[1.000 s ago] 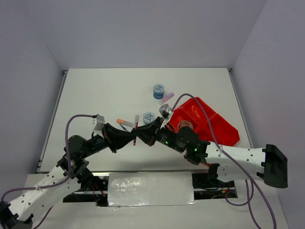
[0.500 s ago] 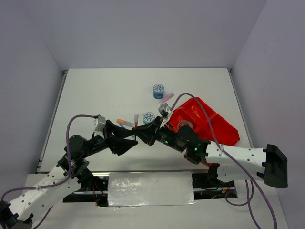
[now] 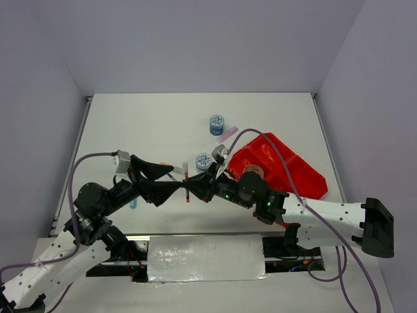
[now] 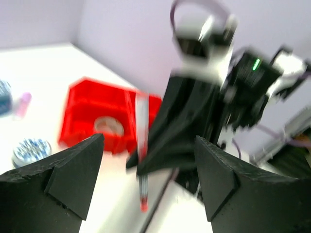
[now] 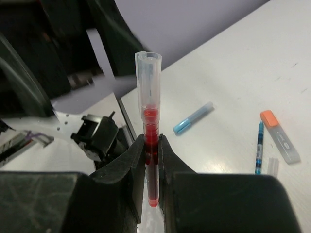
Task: Sort the stationery into containers
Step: Close the pen cap on the pen.
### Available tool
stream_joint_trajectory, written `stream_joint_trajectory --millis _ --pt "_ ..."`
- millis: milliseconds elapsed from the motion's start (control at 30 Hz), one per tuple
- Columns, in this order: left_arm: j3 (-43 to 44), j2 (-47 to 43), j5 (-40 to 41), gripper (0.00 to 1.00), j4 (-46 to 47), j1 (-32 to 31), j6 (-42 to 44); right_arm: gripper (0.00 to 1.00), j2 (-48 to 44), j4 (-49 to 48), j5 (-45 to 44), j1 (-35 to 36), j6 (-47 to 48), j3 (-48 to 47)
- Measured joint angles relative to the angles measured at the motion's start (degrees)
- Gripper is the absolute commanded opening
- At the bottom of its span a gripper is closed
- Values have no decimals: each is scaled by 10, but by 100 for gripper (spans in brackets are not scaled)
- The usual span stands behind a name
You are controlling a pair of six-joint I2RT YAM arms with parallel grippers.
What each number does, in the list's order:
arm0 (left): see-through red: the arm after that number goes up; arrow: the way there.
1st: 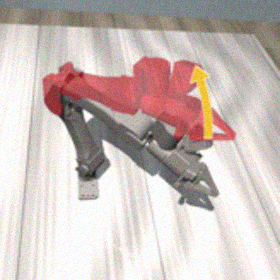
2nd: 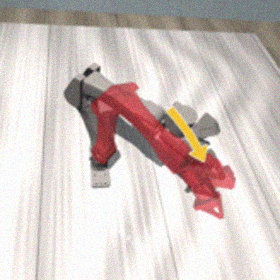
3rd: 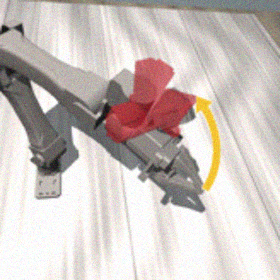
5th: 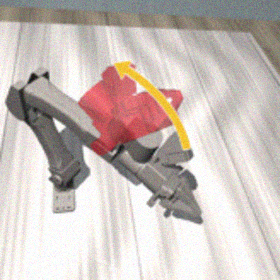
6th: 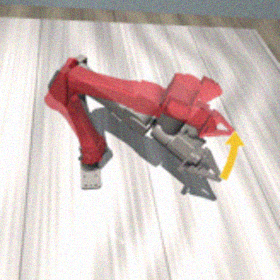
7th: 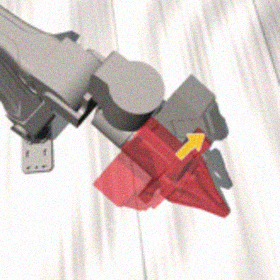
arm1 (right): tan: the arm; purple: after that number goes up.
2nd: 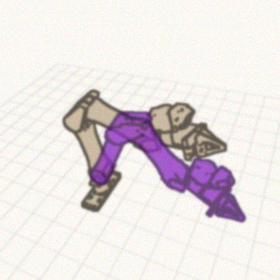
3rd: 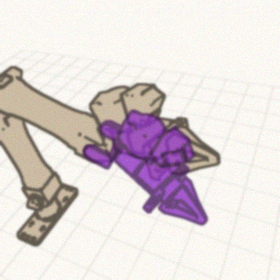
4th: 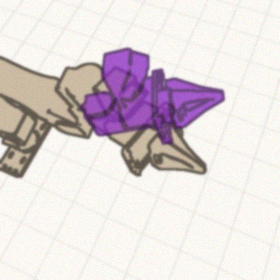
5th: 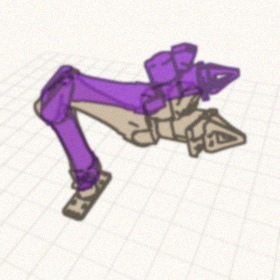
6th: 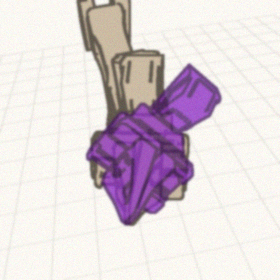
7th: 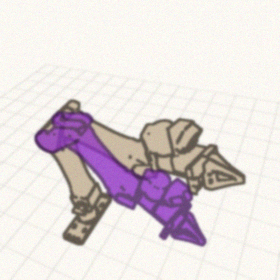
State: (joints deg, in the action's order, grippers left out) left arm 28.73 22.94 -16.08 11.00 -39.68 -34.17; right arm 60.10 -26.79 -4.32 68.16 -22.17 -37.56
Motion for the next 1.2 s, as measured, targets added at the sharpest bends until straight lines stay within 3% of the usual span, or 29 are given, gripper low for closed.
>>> stream_joint_trajectory --millis 367,533,733,867,1067,1200 --pt "137 82 45 69 -19 0 12 0 -2 87 21 28 21 -20" --pt "132 113 33 66 -40 0 13 0 -11 107 4 29 26 -24" --pt "102 105 -20 54 -32 0 10 0 -12 127 -5 29 30 -44" --pt "91 100 -39 51 -28 0 10 0 -12 129 -8 29 32 -53" --pt "91 101 -44 24 -28 1 12 0 -12 140 -7 30 36 -56" --pt "91 104 -44 17 -27 1 15 0 -12 149 -6 30 38 -62"
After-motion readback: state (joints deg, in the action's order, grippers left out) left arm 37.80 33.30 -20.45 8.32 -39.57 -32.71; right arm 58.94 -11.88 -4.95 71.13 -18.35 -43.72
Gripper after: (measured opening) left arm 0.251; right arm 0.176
